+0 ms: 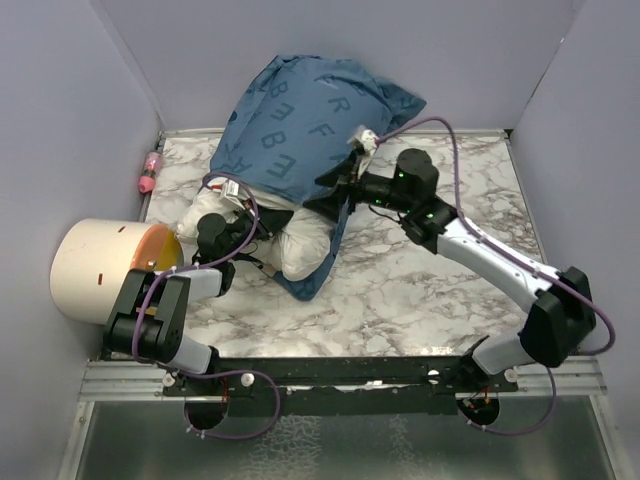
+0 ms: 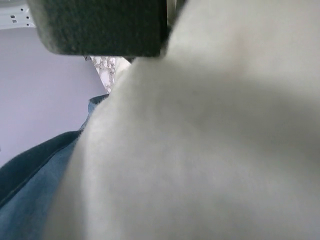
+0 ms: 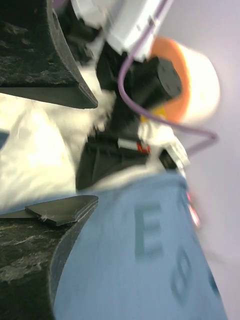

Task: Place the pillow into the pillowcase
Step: Stuff the pillow into the pillowcase.

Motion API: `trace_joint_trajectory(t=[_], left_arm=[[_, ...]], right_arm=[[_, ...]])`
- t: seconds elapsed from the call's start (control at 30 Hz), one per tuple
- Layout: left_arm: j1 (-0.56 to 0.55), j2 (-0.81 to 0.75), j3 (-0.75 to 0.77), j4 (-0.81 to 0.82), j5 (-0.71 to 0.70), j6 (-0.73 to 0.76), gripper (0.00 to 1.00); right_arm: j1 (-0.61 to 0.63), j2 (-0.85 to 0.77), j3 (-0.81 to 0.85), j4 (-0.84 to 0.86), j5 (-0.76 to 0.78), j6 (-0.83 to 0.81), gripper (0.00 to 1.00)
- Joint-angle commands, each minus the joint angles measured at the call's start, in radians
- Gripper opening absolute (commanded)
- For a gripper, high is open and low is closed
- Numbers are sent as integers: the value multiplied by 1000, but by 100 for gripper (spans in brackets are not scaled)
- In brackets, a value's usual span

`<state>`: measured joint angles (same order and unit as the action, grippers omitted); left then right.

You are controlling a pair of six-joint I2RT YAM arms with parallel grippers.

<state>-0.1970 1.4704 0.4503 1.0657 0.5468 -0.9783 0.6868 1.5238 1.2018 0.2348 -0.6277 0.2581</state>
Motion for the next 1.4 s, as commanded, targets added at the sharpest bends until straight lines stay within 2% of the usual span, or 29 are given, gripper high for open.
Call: trace_joint_trajectory(t=[0.0,0.2,0.4,0.5,0.53,0.6,0.63,0.67,0.77,1.0,1.17,1.23,1.3,1.37], left_arm=[[28,-8,8,-23,-36,23,0],[28,-32,36,-67,-23,31,0],[28,-37,52,-90,-12,40,0],[28,-36,55,-90,-9,37,0],[28,-38,57,-92,-9,36,0],[28,-40,63,-101,-10,41,0],[28,-41,67,-105,-10,44,0],[28,-40,71,-107,-9,46,0],[28,-34,88,-114,-7,52,0],[18,-29,134,-84,7,25,0],[-83,-114,187,-162,-75,65,0],[-139,-149,191,-193,-124,83,0],[-167,-174,168,-186,-150,71,0],[-168,-185,129,-186,-166,78,0]], right_arm=[[-37,-53,-82,-89,241,-218,70],[-37,0,-129,-102,318,-224,71],[-35,74,-90,-139,418,-239,69],[-36,102,-68,-154,462,-243,57],[-35,100,-68,-154,466,-243,49],[-35,76,-79,-140,442,-242,24],[-36,60,-90,-127,409,-241,15],[-35,44,-100,-116,379,-241,9],[-25,6,-123,-86,261,-243,2],[51,29,-89,16,-78,-208,1],[154,180,168,93,-291,-95,1],[170,259,296,96,-309,-38,1],[150,326,372,16,-232,-14,1],[91,373,337,-22,-247,1,1]])
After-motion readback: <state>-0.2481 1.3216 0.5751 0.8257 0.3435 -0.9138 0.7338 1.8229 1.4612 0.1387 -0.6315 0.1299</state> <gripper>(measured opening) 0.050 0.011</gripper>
